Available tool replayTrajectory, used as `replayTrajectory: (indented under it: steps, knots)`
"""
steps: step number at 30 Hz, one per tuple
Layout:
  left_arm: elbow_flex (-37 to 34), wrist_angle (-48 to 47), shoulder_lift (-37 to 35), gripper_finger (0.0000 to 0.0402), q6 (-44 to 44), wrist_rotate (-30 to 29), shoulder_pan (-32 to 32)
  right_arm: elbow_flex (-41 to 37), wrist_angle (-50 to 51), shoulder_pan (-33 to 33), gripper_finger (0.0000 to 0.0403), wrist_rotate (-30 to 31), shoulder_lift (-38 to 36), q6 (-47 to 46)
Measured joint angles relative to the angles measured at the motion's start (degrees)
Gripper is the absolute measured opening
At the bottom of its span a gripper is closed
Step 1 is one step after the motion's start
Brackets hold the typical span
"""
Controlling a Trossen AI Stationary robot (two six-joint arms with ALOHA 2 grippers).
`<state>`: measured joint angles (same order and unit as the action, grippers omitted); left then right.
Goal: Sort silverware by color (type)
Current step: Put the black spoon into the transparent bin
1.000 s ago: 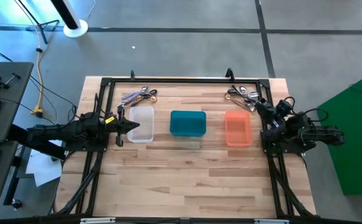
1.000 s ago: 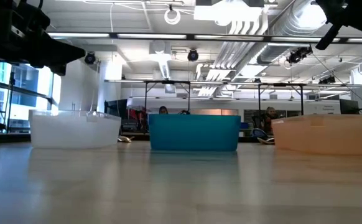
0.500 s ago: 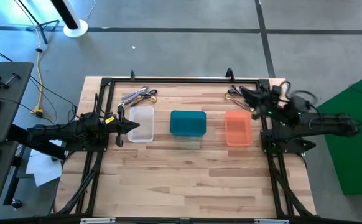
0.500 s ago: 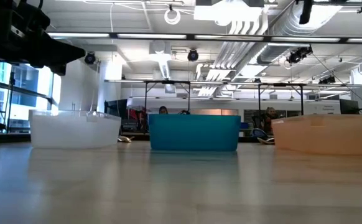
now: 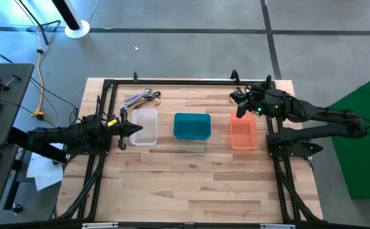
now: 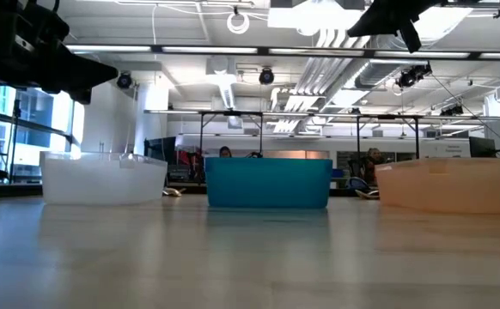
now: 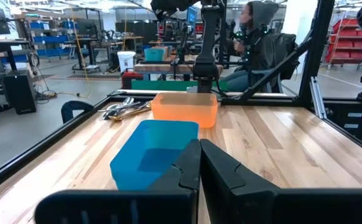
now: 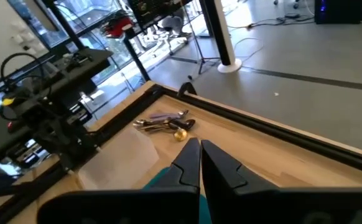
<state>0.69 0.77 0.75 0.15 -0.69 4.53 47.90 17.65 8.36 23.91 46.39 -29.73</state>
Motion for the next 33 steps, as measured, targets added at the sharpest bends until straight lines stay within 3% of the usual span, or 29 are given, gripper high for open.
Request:
replayTrajectory:
  steps: [4, 9, 17, 22, 26, 30, 33]
  knots:
    - [0.0, 1.9, 0.0, 0.0001, -0.6, 0.2, 0.0, 0.0, -0.5, 0.0, 0.0000, 0.0, -0.4, -0.5]
    - [0.0, 18.8, 0.0, 0.0001, -9.2, 0.1, 0.0, 0.0, -1.6, 0.0, 0.0000, -0.6, -0.4, -1.3]
    - [0.1, 39.3, 0.0, 0.0001, -14.1, -11.7, 0.0, 0.0, -1.6, 0.0, 0.0000, -0.9, -0.3, -1.3]
    - [0.0, 42.2, 0.0, 0.0001, -10.4, -13.9, 0.0, 0.0, -1.6, 0.0, 0.0000, -1.3, -0.3, -1.3]
    - [1.4, 38.0, 2.2, 0.0001, -21.1, -25.4, 0.0, 0.0, -1.9, 0.0, 0.0000, -1.2, -0.3, -1.3]
    - [7.3, 27.2, 10.0, 0.0009, -28.7, -25.1, 0.0, 0.0, -5.5, 0.0, 0.0000, 1.1, -0.2, -1.3]
    - [13.5, 22.2, 18.4, 0.0023, -29.5, -25.5, 0.0, 0.0, -9.2, 0.0, 0.0000, 2.6, -0.2, 0.5]
